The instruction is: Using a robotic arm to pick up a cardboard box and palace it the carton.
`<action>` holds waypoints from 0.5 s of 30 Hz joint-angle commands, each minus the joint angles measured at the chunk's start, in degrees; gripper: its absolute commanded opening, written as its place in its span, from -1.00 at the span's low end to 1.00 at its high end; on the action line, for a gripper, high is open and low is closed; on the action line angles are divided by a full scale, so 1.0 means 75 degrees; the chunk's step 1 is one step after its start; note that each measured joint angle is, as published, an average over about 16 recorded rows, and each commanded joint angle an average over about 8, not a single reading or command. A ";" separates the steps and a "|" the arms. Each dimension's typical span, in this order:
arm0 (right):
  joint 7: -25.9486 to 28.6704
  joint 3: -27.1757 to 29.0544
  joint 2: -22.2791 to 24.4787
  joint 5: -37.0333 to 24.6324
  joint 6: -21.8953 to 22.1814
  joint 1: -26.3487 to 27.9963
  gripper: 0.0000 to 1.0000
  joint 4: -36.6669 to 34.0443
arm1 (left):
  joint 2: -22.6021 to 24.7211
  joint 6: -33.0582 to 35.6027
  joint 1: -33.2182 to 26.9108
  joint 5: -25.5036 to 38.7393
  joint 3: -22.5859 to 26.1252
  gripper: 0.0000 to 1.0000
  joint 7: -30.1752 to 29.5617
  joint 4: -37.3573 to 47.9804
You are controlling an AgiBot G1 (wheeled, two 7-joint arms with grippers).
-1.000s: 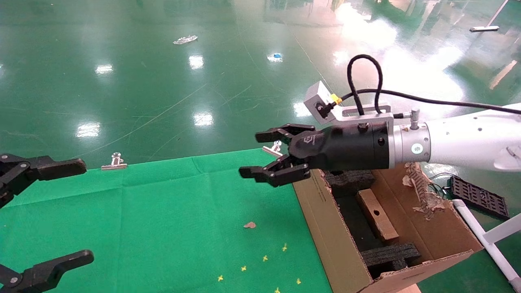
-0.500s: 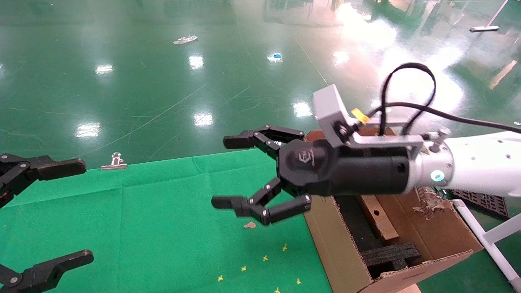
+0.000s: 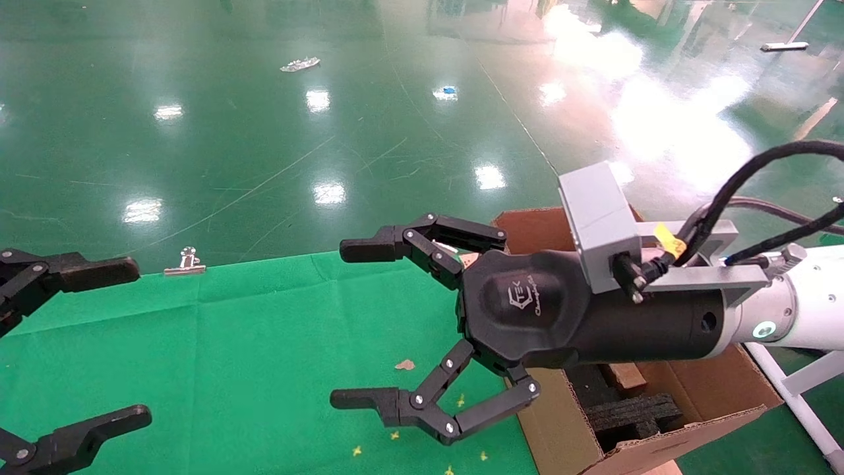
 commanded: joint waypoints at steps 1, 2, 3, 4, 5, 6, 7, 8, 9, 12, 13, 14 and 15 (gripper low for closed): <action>-0.0005 0.0049 0.0005 0.0023 -0.0012 -0.0038 1.00 0.0038 | 0.0000 0.0000 0.0000 -0.0001 0.0000 1.00 0.0000 0.0000; -0.0003 0.0027 0.0005 0.0016 -0.0008 -0.0021 1.00 0.0019 | 0.0000 0.0000 0.0000 -0.0001 0.0000 1.00 0.0000 0.0000; 0.0000 0.0005 0.0004 0.0010 -0.0003 -0.0004 1.00 0.0000 | 0.0000 0.0000 0.0000 -0.0001 0.0000 1.00 0.0000 0.0000; 0.0002 -0.0016 0.0003 0.0002 0.0001 0.0012 1.00 -0.0017 | 0.0000 0.0000 0.0000 -0.0001 0.0000 1.00 0.0000 0.0000; 0.0005 -0.0035 0.0001 -0.0005 0.0005 0.0027 1.00 -0.0034 | 0.0000 0.0000 0.0000 -0.0001 0.0000 1.00 0.0000 0.0000; 0.0007 -0.0052 0.0000 -0.0011 0.0008 0.0040 1.00 -0.0048 | 0.0000 0.0000 0.0000 -0.0001 0.0000 1.00 0.0000 0.0000; 0.0009 -0.0069 -0.0001 -0.0017 0.0012 0.0053 1.00 -0.0062 | 0.0000 0.0000 0.0000 -0.0001 0.0000 1.00 0.0000 0.0000; 0.0011 -0.0084 -0.0002 -0.0021 0.0016 0.0065 1.00 -0.0074 | 0.0000 0.0000 0.0000 -0.0001 0.0000 1.00 0.0000 0.0000; 0.0013 -0.0099 -0.0004 -0.0025 0.0019 0.0076 1.00 -0.0086 | 0.0000 0.0000 0.0000 -0.0001 0.0000 1.00 0.0000 0.0000; 0.0017 -0.0133 -0.0006 -0.0037 0.0029 0.0104 1.00 -0.0115 | 0.0000 0.0000 0.0000 -0.0001 0.0000 1.00 0.0000 0.0000; 0.0018 -0.0143 -0.0007 -0.0041 0.0031 0.0111 1.00 -0.0123 | 0.0000 0.0000 0.0000 -0.0001 0.0000 1.00 0.0000 0.0000; 0.0019 -0.0152 -0.0007 -0.0045 0.0034 0.0118 1.00 -0.0130 | 0.0000 0.0000 0.0000 -0.0001 0.0000 1.00 0.0000 0.0000; 0.0020 -0.0160 -0.0008 -0.0049 0.0036 0.0124 1.00 -0.0136 | 0.0000 0.0000 0.0000 -0.0001 0.0000 1.00 0.0000 0.0000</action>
